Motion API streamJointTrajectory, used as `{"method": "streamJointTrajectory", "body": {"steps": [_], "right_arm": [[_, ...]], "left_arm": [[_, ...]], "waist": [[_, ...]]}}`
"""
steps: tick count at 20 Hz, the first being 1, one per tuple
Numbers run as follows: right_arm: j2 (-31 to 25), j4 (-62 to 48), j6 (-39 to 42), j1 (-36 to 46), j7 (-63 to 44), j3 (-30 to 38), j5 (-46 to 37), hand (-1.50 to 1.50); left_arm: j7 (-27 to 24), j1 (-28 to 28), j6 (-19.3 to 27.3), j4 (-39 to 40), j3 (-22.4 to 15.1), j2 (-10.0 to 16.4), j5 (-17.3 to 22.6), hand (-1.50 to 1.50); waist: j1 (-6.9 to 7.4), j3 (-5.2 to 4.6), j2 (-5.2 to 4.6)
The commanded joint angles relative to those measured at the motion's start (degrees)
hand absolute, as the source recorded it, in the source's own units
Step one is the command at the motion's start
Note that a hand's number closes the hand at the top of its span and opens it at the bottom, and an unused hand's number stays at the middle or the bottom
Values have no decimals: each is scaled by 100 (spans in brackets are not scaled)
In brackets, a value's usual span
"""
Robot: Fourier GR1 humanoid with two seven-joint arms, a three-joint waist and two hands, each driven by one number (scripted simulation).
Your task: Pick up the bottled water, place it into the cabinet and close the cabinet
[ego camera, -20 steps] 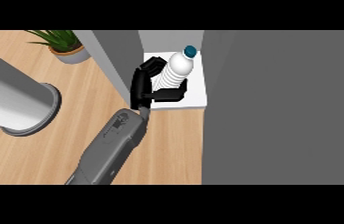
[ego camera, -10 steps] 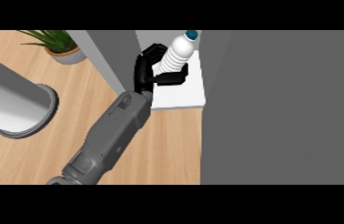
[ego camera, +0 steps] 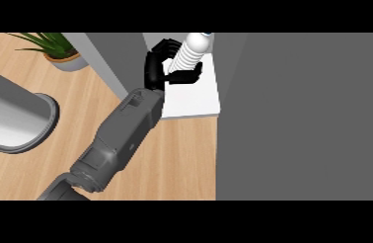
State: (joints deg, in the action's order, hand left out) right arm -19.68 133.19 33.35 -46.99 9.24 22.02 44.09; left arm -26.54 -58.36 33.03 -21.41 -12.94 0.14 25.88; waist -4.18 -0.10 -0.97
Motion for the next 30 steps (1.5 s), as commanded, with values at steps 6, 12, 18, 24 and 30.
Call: {"method": "streamJointTrajectory", "body": {"steps": [6, 12, 18, 24, 30], "right_arm": [[-56, 485, -100, -69, -162, 98, 374, -150], [-13, 444, 10, -134, -68, 205, 457, -150], [-52, 443, -189, 165, -172, 36, 218, -150], [60, 608, -210, 65, -293, 15, 193, -150], [-180, 617, -461, 374, -555, 136, 406, -150]], "left_arm": [[-240, -524, -5, 1054, 123, -7, -235, -150], [-181, -885, -72, 1255, 222, 48, -246, -150], [-958, -691, -555, 870, 438, -12, 24, -150], [-1111, -920, -819, 871, 463, -12, 35, -150], [-1342, -395, -938, 340, 190, -13, 420, -150]], "waist": [[-4, -1, -43], [-35, 0, -26], [-64, -7, -56], [12, 0, 1], [153, 1, 55]]}}
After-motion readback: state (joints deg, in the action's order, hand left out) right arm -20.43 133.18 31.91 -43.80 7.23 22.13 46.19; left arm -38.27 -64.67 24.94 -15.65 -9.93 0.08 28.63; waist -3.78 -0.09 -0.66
